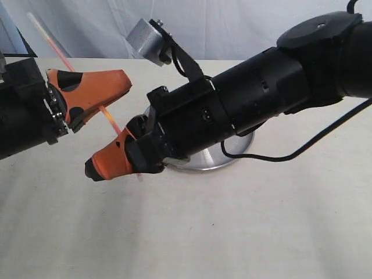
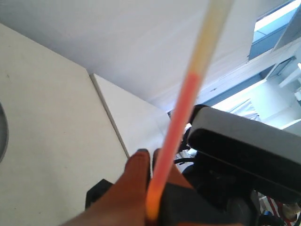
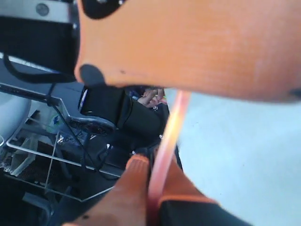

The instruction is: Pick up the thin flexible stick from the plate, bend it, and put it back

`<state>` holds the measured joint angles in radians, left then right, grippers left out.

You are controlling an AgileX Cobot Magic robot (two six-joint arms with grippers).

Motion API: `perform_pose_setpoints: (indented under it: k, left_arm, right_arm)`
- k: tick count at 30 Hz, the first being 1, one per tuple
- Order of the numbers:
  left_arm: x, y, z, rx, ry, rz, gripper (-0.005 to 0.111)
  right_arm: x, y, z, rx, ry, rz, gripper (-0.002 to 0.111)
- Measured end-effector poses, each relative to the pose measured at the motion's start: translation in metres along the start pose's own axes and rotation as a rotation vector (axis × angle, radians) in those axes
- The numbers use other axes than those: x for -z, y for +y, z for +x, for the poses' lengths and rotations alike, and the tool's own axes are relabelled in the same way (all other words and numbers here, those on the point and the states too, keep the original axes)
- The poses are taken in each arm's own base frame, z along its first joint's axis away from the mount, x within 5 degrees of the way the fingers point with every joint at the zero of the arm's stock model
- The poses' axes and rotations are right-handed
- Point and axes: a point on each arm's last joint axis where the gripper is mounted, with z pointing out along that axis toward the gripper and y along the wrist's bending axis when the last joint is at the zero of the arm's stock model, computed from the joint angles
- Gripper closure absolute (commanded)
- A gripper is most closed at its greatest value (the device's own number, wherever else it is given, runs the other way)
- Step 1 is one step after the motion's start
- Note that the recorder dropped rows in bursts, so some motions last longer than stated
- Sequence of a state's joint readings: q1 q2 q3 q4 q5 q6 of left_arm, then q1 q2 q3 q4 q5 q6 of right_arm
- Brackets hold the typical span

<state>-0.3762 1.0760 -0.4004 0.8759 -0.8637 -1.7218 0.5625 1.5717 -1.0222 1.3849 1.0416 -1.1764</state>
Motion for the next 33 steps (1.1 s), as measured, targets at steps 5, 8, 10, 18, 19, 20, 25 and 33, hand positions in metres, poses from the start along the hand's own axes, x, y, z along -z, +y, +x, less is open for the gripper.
perform_pose_setpoints:
  k: [5,8,10,18,19,20,25,33]
  left_arm:
    - [0.0,-0.004,-0.001,-0.032,-0.008,0.036,0.106]
    - [0.0,-0.004,-0.001,-0.05,-0.009,0.039,0.106]
    - [0.0,-0.004,-0.001,-0.078,-0.01,0.039,0.106]
    - [0.0,-0.004,0.001,-0.163,0.002,0.043,0.106]
    - [0.0,-0.004,0.001,-0.163,0.002,0.043,0.106]
    - [0.0,-0.004,0.001,-0.167,0.002,0.043,0.106]
    - [0.0,-0.004,0.001,-0.188,0.003,0.041,0.105]
    - [0.001,0.003,-0.013,-0.108,-0.122,-0.038,0.065]
  right_arm:
    - [0.005,0.004,0.001,-0.026,0.025,0.042,0.109]
    - [0.005,0.003,0.001,-0.033,0.03,0.051,0.109]
    - [0.004,0.001,0.002,-0.032,0.034,0.054,0.109]
    - [0.001,-0.001,0.004,-0.01,0.056,0.024,0.109]
    - [0.001,-0.001,0.004,-0.005,0.061,0.026,0.109]
    - [0.001,-0.001,0.005,0.0,0.063,0.032,0.109]
    - [0.001,-0.003,0.005,0.013,0.065,0.05,0.109]
    - [0.001,0.002,0.021,0.054,0.208,-0.017,0.109]
